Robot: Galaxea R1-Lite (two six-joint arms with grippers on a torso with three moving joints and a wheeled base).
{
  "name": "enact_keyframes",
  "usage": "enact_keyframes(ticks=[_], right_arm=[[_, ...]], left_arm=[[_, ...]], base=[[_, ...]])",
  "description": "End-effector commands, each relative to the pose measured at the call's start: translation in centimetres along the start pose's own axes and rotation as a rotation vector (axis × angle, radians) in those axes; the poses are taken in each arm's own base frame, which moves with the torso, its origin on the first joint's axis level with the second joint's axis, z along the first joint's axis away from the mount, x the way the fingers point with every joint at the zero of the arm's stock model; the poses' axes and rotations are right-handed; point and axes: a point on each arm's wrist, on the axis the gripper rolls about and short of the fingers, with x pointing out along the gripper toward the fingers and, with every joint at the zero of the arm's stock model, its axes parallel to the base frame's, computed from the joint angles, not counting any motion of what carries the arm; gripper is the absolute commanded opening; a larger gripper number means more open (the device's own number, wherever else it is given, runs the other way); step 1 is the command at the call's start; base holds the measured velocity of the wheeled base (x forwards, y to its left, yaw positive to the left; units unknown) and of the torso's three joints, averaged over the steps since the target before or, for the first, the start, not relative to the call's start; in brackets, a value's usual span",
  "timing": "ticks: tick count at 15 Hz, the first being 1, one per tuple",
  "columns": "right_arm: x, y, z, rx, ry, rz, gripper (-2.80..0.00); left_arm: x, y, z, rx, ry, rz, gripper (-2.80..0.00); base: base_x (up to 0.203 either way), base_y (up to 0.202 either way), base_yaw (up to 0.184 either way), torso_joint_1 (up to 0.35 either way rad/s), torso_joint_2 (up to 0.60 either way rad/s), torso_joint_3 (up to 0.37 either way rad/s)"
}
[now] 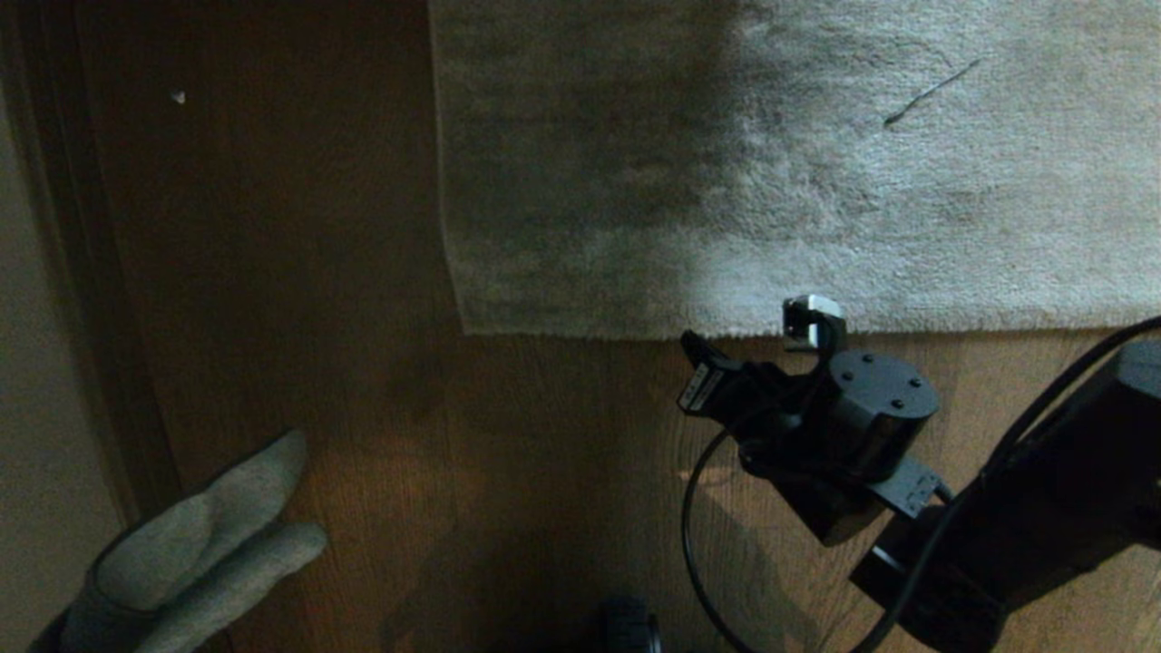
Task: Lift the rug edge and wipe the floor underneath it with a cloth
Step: Lay down the carpet
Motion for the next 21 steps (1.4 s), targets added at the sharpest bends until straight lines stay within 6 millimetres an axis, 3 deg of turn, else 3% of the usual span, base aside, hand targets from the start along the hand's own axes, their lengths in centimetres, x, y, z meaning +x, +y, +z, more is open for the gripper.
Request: enact_keyframes(ticks=[1, 3, 6, 13, 21], right_arm=[[1.0, -0.7, -1.3, -0.004, 0.003, -0.019, -2.8], [2.5, -1.4, -2.6, -0.011, -0.02, -0.027, -2.8], [4.5, -2.7, -2.9, -0.076, -0.068, -0.048, -2.8], [6.2, -4.8, -2.7, -0.121, -0.11, -0.098, -2.8], [7.7, -4.3, -1.2, -0.129, -0.191, -0.078, -2.8]], left_arm=[[0.0, 0.0, 0.0, 0.0, -0.001, 0.0, -2.8], [0.0, 0.0, 0.0, 0.0, 0.0, 0.0, -2.8], [0.0, 0.0, 0.0, 0.0, 0.0, 0.0, -2.8], [0.0, 0.0, 0.0, 0.0, 0.0, 0.0, -2.8], [0.0, 0.0, 0.0, 0.0, 0.0, 0.0, -2.8]], base=[[0.0, 0.0, 0.0, 0.0, 0.0, 0.0], [0.0, 0.0, 0.0, 0.0, 0.0, 0.0], [0.0, 0.0, 0.0, 0.0, 0.0, 0.0], [0.0, 0.0, 0.0, 0.0, 0.0, 0.0], [0.0, 0.0, 0.0, 0.0, 0.0, 0.0]])
